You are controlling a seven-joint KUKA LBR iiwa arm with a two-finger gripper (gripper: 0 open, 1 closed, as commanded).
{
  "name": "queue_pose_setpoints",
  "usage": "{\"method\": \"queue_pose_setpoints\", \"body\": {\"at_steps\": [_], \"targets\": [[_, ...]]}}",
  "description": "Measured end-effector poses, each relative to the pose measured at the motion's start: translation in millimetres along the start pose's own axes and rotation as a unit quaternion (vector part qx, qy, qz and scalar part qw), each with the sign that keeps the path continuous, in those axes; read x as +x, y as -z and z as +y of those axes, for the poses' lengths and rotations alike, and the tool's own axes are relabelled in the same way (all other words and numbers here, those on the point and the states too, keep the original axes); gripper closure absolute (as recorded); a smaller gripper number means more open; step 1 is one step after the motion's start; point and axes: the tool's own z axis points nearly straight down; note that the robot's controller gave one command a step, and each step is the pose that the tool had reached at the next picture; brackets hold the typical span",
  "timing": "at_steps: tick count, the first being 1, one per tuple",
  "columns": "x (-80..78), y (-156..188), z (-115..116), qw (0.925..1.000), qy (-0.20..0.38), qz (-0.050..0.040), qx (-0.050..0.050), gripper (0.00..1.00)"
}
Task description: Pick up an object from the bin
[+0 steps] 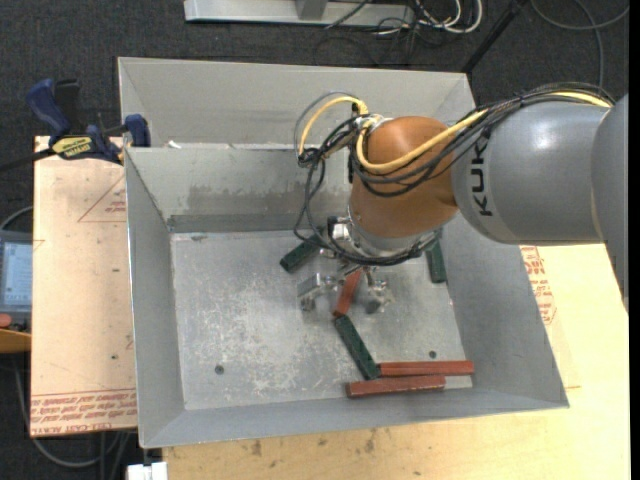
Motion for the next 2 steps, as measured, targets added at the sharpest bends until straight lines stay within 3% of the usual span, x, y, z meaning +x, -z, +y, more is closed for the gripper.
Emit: {"method": "queue_pose_setpoints", "body": {"at_steps": [1, 2], "targets": [[-1.8, 2, -1, 1.0000, 0.000, -0.0018, 0.002, 1.00], [4.7, 217, -51, 0.9999, -0.010, -0.0025, 0.008, 1.00]]}}
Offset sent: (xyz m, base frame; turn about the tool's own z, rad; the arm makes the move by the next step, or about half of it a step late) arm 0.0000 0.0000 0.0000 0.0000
